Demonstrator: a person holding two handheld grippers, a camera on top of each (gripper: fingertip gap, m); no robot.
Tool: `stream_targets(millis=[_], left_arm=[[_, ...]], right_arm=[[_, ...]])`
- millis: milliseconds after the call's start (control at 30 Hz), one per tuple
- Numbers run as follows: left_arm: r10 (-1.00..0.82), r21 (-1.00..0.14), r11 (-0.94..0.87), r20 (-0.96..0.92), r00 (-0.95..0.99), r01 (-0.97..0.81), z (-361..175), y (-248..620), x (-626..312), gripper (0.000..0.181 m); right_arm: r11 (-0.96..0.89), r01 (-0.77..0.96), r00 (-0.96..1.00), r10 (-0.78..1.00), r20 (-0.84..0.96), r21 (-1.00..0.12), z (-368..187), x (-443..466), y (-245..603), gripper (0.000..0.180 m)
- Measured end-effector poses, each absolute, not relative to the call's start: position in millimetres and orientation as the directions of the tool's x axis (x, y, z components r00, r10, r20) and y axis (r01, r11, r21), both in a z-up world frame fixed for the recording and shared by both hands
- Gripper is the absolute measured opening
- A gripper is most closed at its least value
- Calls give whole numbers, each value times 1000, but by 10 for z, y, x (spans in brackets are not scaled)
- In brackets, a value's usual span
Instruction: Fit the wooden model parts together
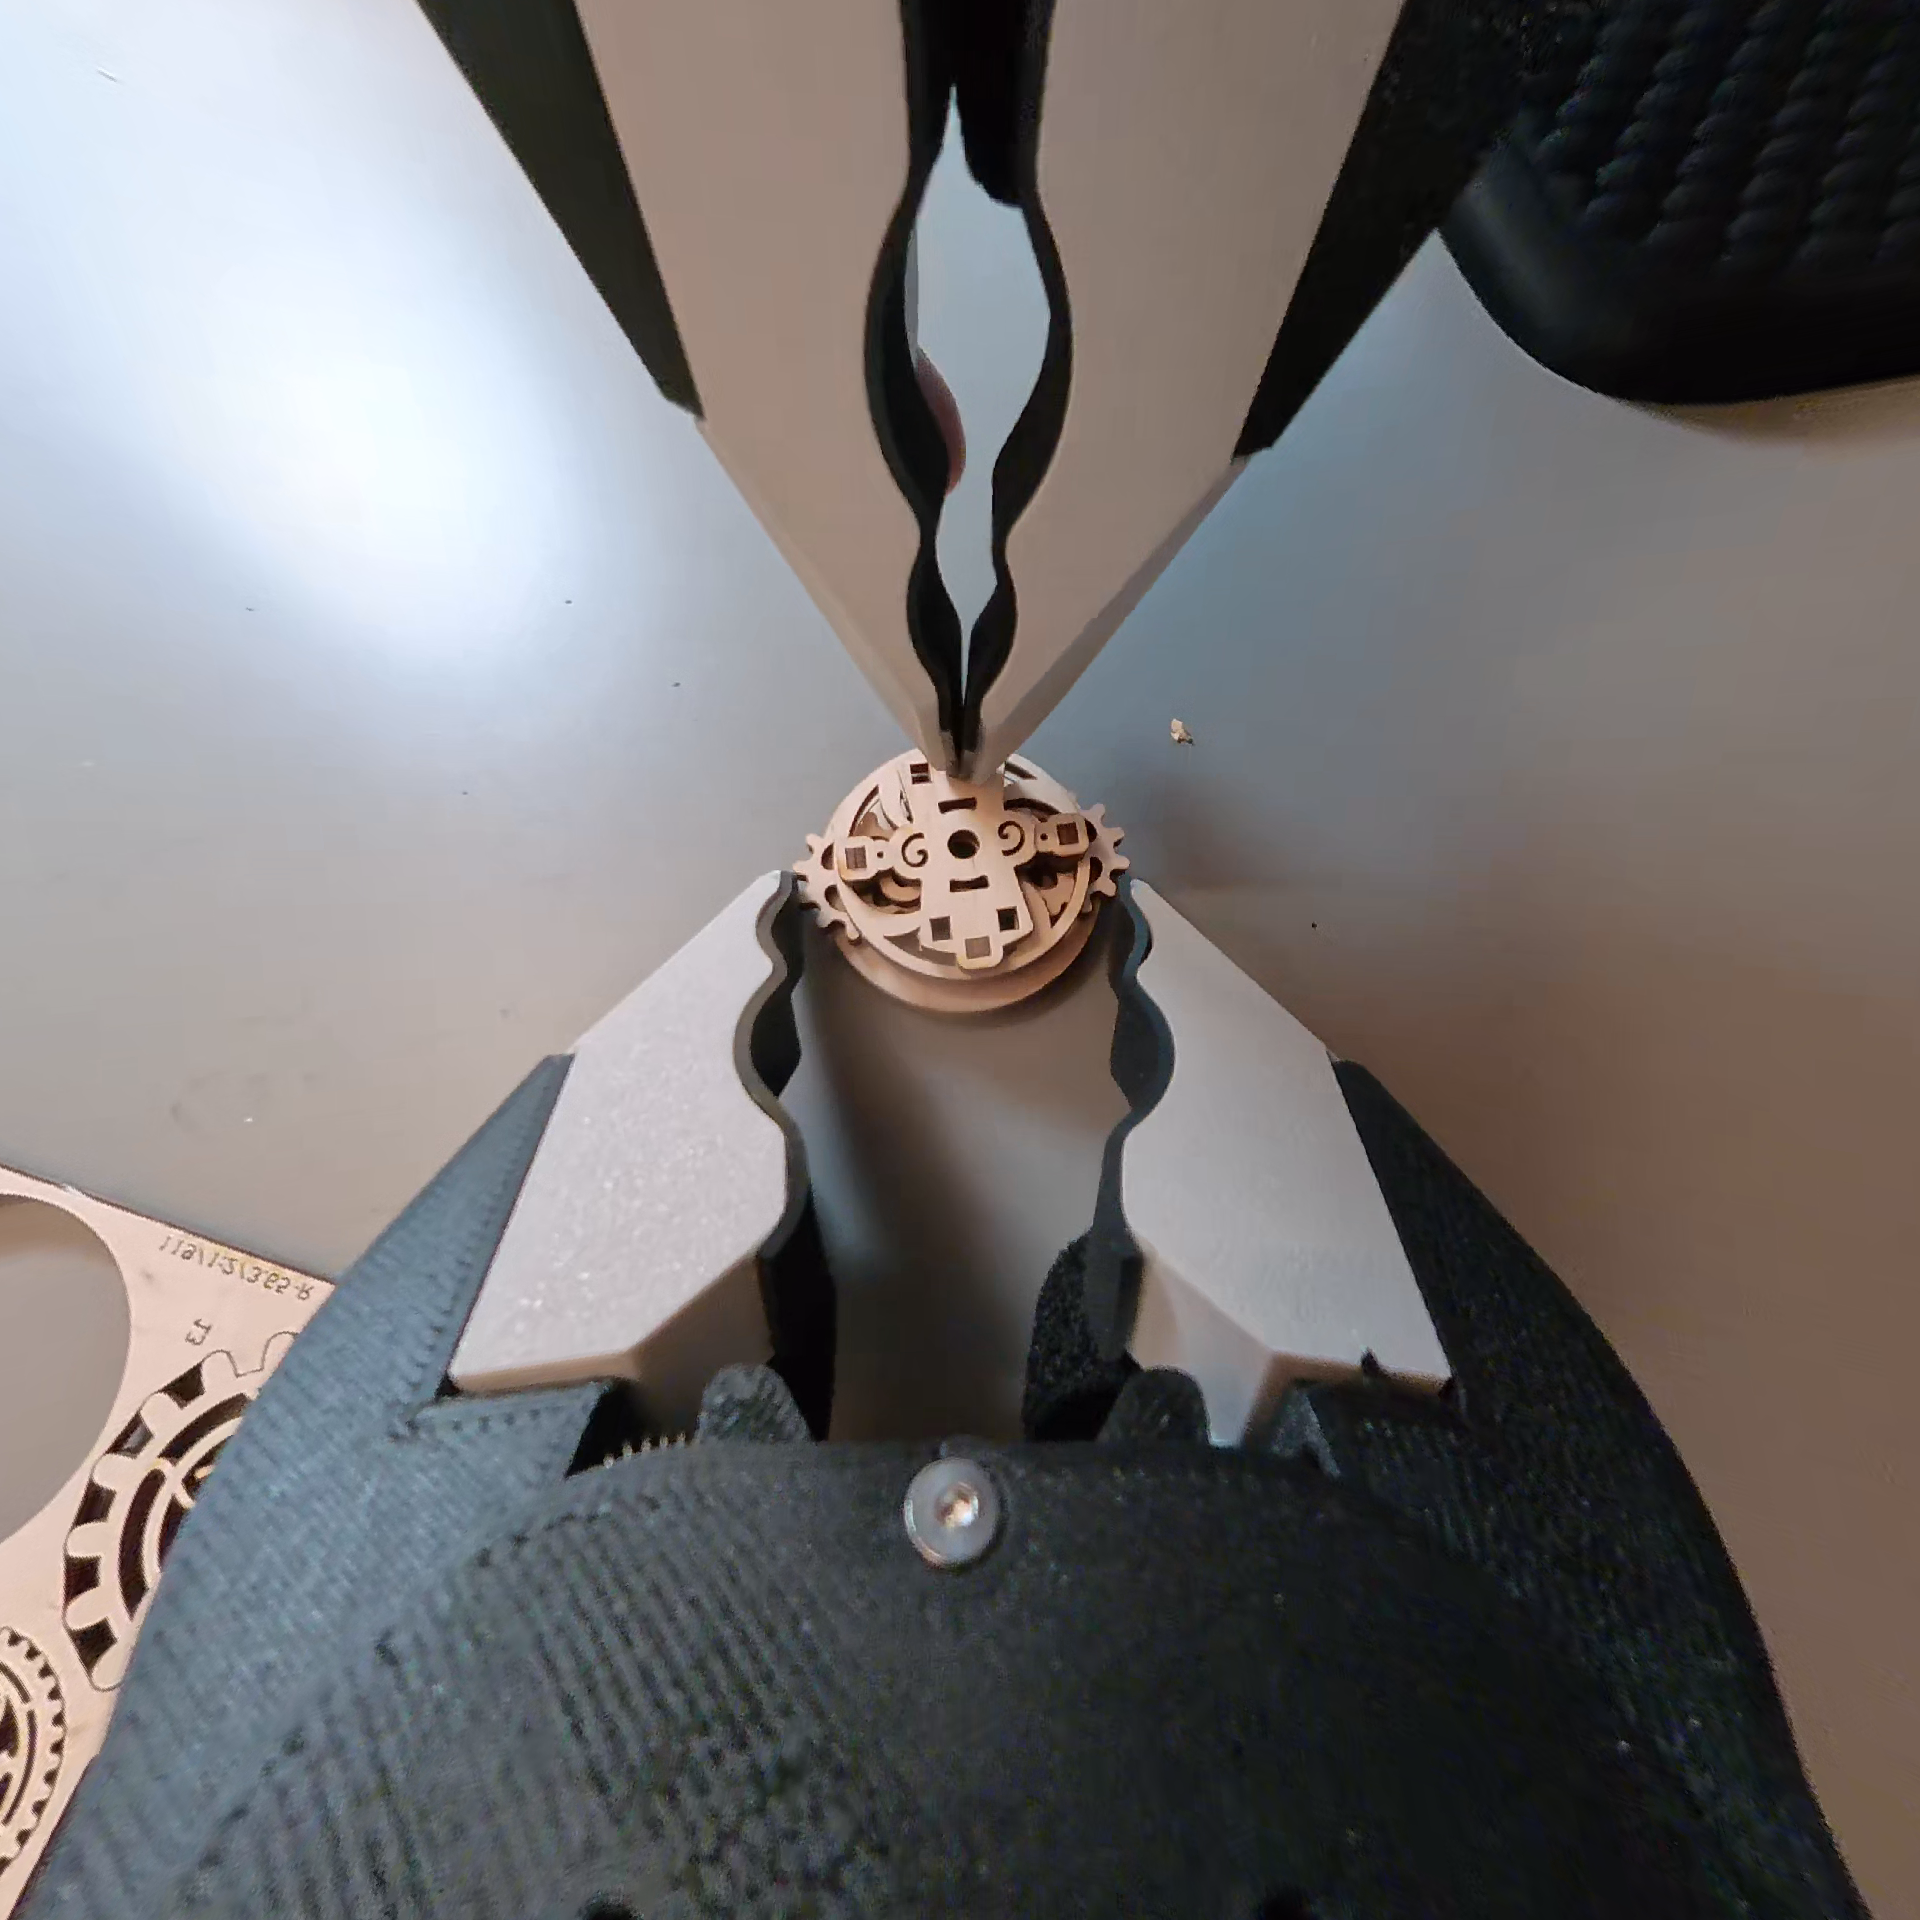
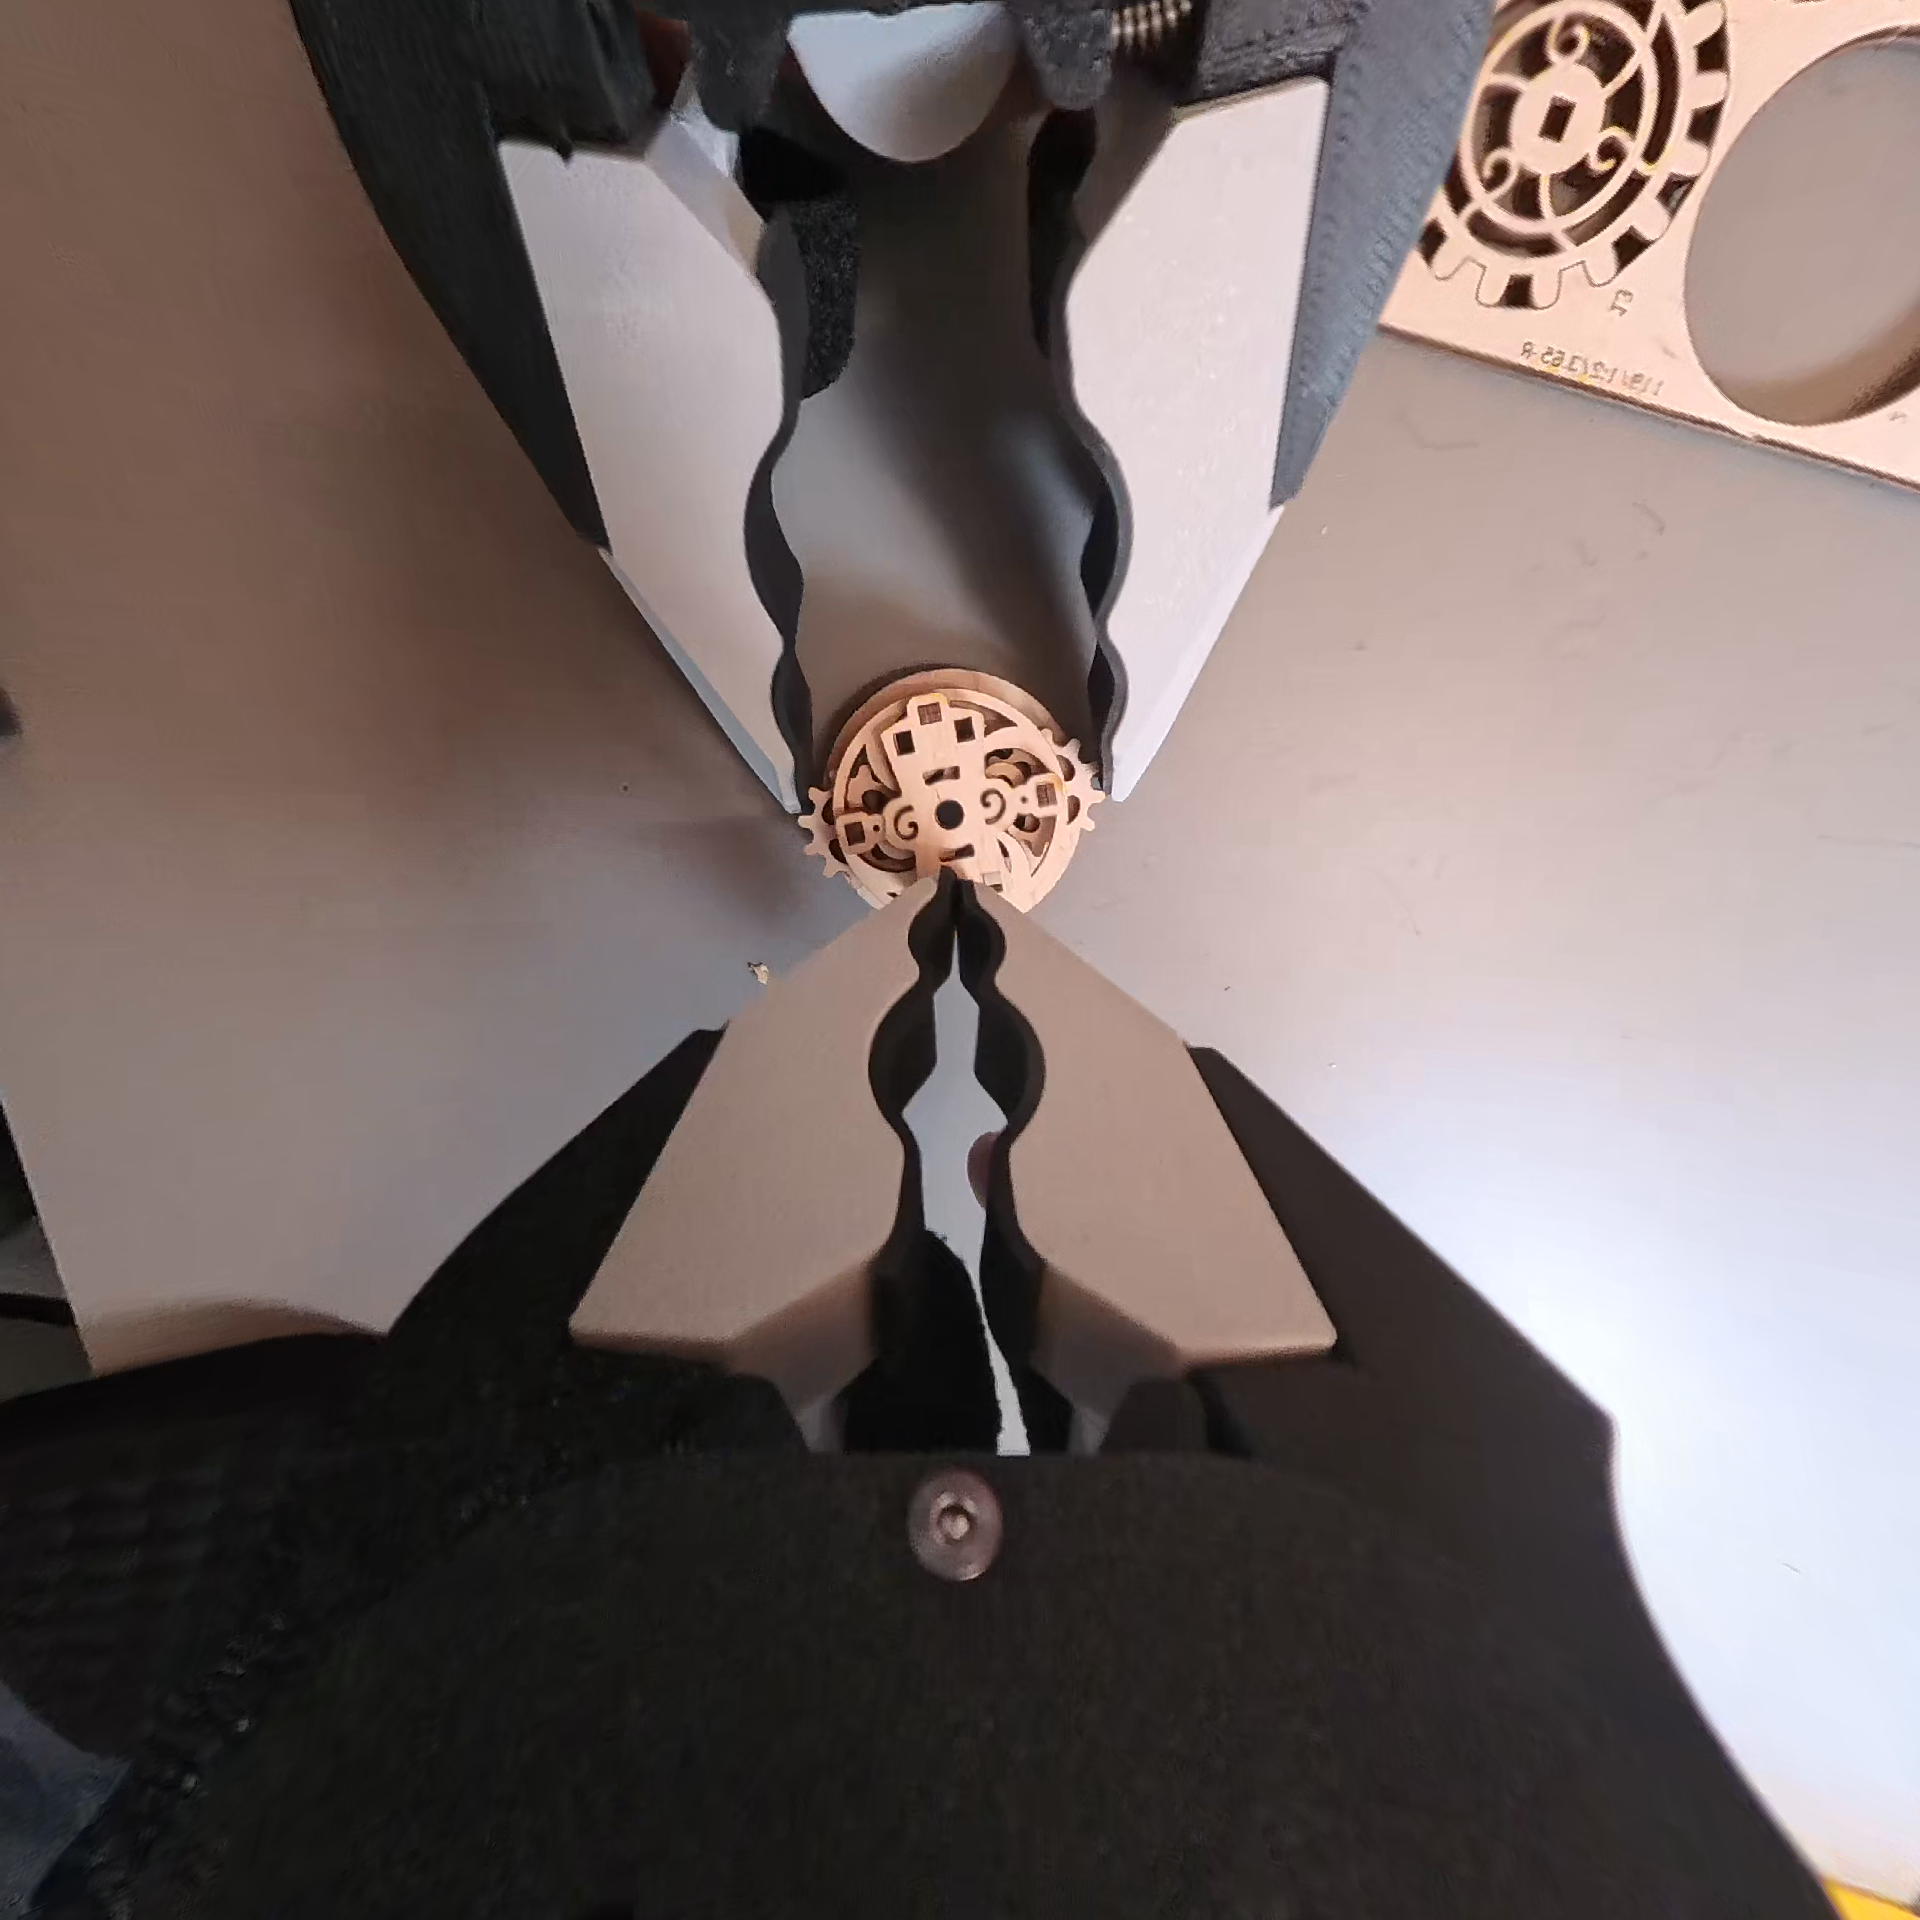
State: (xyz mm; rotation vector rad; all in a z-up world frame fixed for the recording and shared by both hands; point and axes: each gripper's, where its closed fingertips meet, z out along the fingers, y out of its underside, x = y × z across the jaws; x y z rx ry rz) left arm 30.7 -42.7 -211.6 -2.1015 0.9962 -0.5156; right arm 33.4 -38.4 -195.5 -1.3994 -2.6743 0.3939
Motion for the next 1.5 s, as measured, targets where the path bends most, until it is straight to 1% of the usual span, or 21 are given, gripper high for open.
stream_targets(millis=[100, 300, 400, 500, 533, 767, 1067, 1500], left_arm=[[-786, -764, -423, 41, 617, -488, -2116, -429, 307, 58], [-785, -764, -423, 41, 618, -487, -2114, -429, 308, 58], [-785, -764, -423, 42, 618, -487, -2112, -430, 305, 57], [-789, -765, -420, 41, 613, -489, -2112, -435, 311, 55], [-789, -765, -419, 41, 613, -489, -2112, -436, 311, 55], [-789, -765, -417, 36, 613, -492, -2113, -437, 312, 55], [-789, -764, -419, 39, 613, -490, -2114, -439, 311, 55], [-789, -764, -422, 43, 613, -488, -2116, -441, 311, 55]], right_arm=[[559, 792, -584, 811, -35, -246, -1957, 332, -385, 0], [569, 784, -584, 812, 17, -247, -1956, 332, -384, 0], [506, 798, -537, 844, -4, -326, -1944, 322, -376, 0], [448, 776, -510, 860, -24, -444, -1853, 271, -471, 0], [447, 773, -504, 863, -10, -450, -1853, 251, -470, 0], [474, 795, -520, 854, -23, -380, -1939, 279, -516, 0], [515, 795, -552, 833, -31, -322, -1953, 287, -515, 0], [540, 791, -570, 822, -23, -287, -1966, 289, -522, 0]])
